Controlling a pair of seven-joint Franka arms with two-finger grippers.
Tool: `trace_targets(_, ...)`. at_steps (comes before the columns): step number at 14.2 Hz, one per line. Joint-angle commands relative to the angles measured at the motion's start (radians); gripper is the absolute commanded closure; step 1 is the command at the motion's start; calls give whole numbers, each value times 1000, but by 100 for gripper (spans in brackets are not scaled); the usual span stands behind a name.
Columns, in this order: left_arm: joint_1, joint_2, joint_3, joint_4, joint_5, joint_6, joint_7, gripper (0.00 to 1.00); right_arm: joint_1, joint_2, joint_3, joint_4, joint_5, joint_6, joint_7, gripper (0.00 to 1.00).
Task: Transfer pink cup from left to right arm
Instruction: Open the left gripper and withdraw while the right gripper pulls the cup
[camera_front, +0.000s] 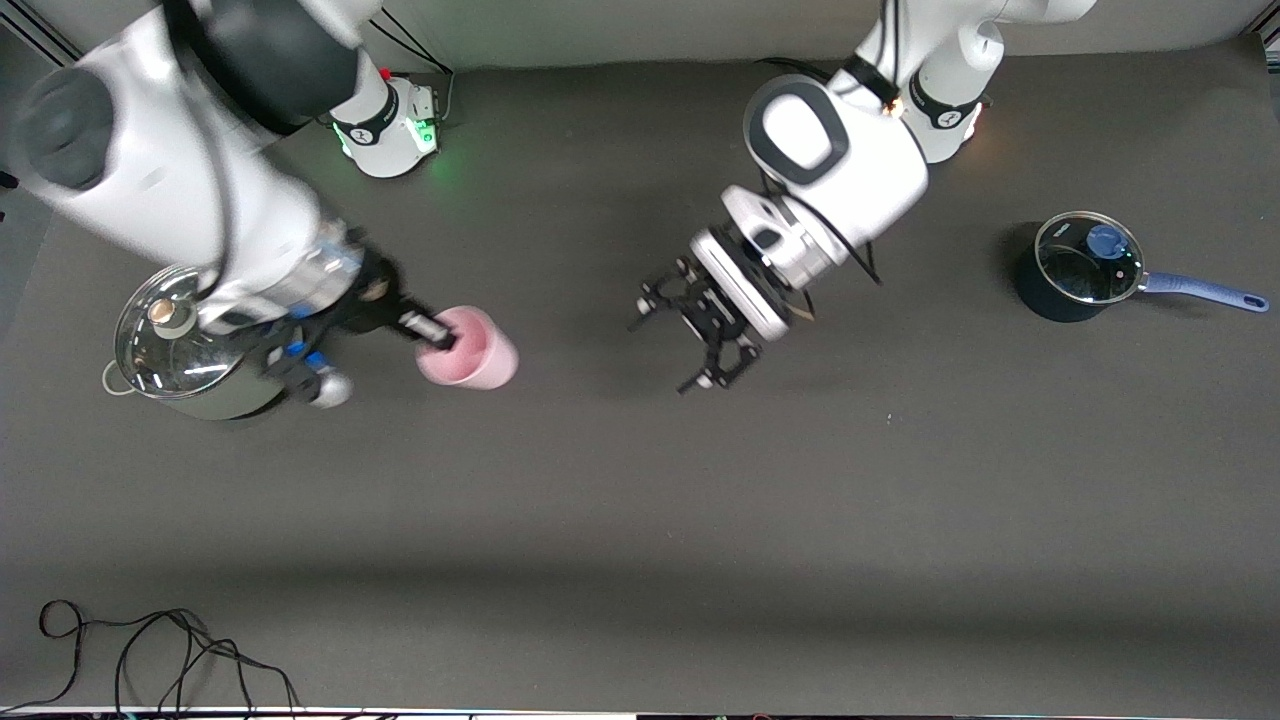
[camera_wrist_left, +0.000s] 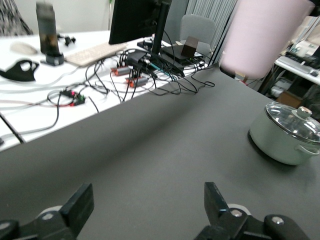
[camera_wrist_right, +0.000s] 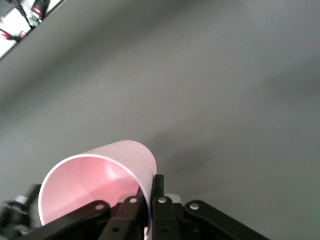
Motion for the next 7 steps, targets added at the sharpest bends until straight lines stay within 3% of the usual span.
trace_targets(1,164,3,-9,-33,5,-233,-10,1,-73,-2,-10,-20,-84,-65,-323,100)
trace_targets(3,267,-6,-6,-82,40,-387,-10,1,-75,-10,-51,-59,-192,-75,-548,100)
trace_targets(4,313,-8,-6,-101,87,-457,-23,1,-75,-8,-73,-63,-200,-75,-606,100)
trace_targets(7,440,-14,-6,-87,379,-713,-288,1,-75,-10,-125,-92,-204,-71,-633,100)
